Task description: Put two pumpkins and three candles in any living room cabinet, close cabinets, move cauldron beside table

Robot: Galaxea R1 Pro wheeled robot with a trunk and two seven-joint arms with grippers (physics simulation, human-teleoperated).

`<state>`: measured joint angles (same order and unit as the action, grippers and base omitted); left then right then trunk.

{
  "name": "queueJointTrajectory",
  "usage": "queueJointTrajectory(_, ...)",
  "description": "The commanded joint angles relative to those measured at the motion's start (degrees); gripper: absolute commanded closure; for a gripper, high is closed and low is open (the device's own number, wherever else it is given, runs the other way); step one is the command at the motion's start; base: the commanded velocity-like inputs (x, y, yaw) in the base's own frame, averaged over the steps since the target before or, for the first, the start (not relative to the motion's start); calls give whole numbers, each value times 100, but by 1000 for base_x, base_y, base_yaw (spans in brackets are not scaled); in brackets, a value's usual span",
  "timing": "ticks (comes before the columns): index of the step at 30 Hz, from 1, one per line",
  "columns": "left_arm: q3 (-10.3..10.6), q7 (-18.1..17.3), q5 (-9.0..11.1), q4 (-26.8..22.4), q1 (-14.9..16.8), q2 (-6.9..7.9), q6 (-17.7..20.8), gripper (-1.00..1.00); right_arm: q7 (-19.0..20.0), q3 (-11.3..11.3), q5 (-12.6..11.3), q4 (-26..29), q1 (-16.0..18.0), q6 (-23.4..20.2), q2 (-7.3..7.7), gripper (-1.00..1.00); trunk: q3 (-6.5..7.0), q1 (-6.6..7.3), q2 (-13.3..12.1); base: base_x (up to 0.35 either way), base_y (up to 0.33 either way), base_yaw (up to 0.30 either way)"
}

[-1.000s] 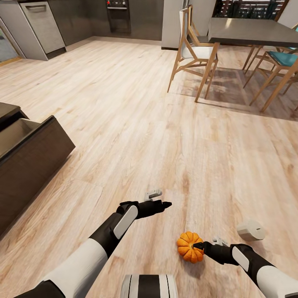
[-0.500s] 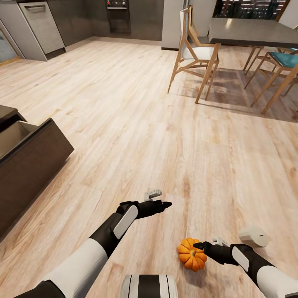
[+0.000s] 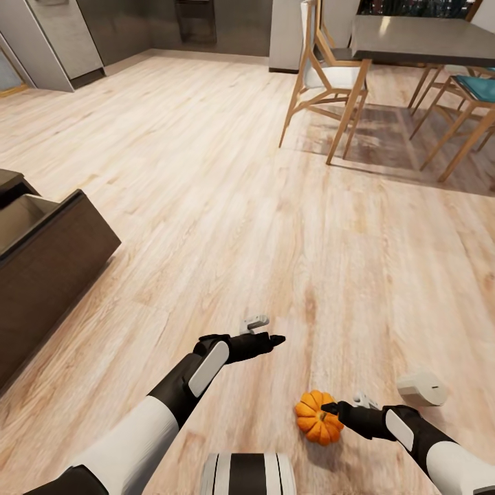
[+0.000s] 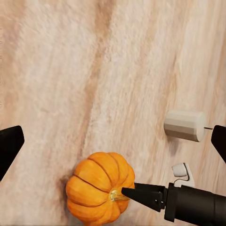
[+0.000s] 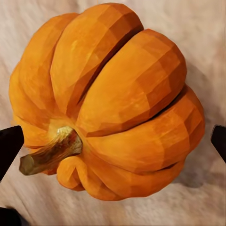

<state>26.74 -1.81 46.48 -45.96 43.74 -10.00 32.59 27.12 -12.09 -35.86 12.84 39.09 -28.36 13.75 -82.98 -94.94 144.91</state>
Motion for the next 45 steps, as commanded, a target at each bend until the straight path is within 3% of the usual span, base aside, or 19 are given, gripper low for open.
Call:
queueJointTrajectory(1, -2, -11, 1, -1, 3, 0, 19, -100, 4, -39, -44, 4, 2, -21, 5, -100, -26, -1, 3, 0, 0, 0)
queueJointTrajectory(9, -2, -9, 1, -1, 3, 0, 19, -100, 4, -40, -44, -1, 2, -20, 5, -100, -204, -22, 14, 0, 0, 0)
queueJointTrajectory(23, -2, -10, 1, -1, 3, 0, 19, -100, 4, -39, -44, 0, 2, -20, 5, -100, -204, -22, 14, 0, 0, 0)
queueJointTrajectory(28, -2, -12, 1, -1, 3, 0, 19, -100, -3, -39, -45, -1, 2, -20, 5, -100, -314, -35, 20, 0, 0, 0)
queueJointTrajectory(29, -2, -12, 1, -1, 3, 0, 19, -100, -4, -39, -45, -6, 2, -20, 5, 100, -314, -35, 20, 0, 0, 0)
queueJointTrajectory(45, -2, -11, 1, -1, 3, 0, 19, -100, 4, -39, -52, -36, 2, -20, 5, 100, -314, -35, 20, 0, 0, 0)
